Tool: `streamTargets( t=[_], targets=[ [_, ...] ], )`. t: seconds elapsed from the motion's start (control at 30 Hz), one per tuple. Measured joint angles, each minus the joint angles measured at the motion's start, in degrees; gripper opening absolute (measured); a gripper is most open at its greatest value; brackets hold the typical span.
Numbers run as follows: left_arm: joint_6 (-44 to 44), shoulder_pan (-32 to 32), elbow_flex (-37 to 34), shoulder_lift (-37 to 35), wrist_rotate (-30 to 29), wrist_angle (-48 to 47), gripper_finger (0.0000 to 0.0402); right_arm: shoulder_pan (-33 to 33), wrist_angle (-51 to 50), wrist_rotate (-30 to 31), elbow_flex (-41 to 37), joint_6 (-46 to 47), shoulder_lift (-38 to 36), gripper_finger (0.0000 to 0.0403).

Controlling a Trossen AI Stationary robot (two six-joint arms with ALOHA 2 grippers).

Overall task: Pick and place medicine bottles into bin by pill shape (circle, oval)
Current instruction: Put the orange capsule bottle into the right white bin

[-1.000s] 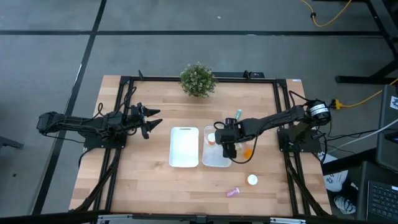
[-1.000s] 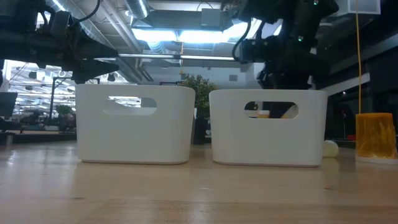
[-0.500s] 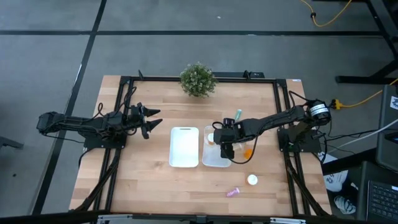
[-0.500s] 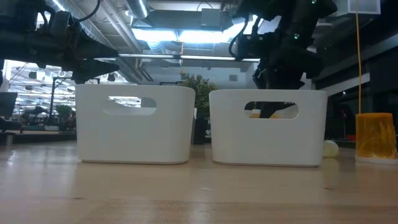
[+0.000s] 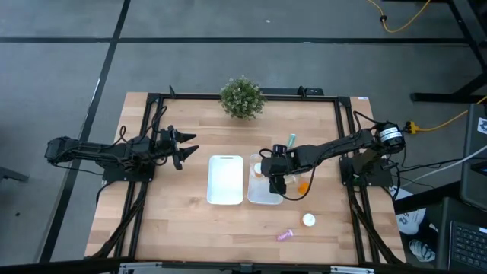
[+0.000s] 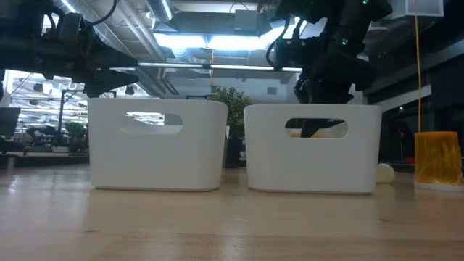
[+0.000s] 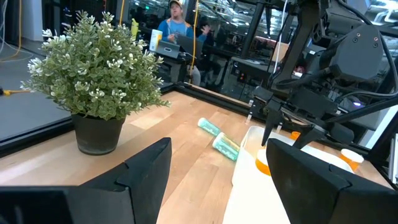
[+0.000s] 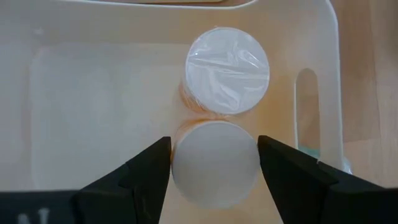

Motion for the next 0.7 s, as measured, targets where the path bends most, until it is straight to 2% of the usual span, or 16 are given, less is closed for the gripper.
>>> streamTargets(
  t=[0.7],
  targets=[
    [0.0, 0.0, 0.0, 0.0, 0.0, 0.0, 0.0255, 0.1, -1.2, 0.3, 0.0, 0.0, 0.0, 0.0242]
  ],
)
